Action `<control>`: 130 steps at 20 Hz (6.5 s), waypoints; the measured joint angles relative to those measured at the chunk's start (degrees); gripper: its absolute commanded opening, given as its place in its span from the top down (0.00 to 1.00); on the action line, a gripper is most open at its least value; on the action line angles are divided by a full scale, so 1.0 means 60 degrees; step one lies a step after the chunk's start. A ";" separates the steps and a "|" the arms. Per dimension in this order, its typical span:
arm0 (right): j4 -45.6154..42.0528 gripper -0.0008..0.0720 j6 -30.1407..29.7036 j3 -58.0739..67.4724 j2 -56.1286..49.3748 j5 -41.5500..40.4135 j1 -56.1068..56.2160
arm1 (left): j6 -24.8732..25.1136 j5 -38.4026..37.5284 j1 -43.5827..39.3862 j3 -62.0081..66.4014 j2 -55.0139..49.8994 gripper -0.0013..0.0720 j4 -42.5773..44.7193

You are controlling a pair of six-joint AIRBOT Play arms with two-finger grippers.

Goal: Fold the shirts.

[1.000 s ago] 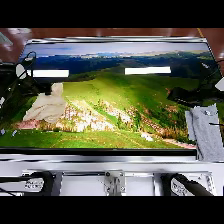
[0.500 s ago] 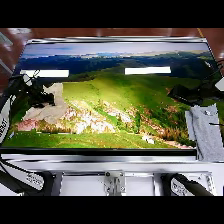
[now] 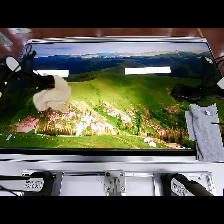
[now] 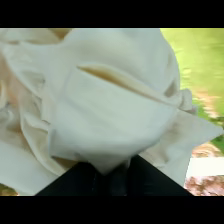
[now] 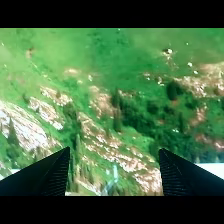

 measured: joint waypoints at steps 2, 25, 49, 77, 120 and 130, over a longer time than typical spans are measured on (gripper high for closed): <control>-0.0331 0.06 -0.0306 0.0466 0.0076 0.0882 0.0000 | 0.0113 0.0000 -0.0907 0.0055 0.1118 0.92 -0.0313; -0.1381 0.06 -0.0484 -0.0903 0.1574 0.3548 -0.1235 | -0.0164 -0.0357 -0.5756 -0.0182 -0.0980 0.00 -0.2047; 0.2142 0.06 -0.1610 -0.4528 -0.0619 0.0896 -0.1938 | 0.1934 0.3206 -0.5661 -0.4681 -0.1588 0.92 -0.7384; 0.2932 0.91 -0.1552 0.0874 0.3752 -0.2080 -0.0117 | 0.0878 0.2040 -0.2182 0.0120 0.4521 0.92 -0.3592; 0.2823 0.04 -0.1490 -0.0911 -0.2801 -0.0714 -0.1162 | -0.0189 0.4156 -0.2412 -0.6131 0.4098 0.92 -0.2943; 0.2947 0.03 -0.2419 -0.2809 -0.3005 0.0157 -0.1027 | -0.0368 0.4160 -0.2412 -0.6142 0.4054 0.92 -0.2980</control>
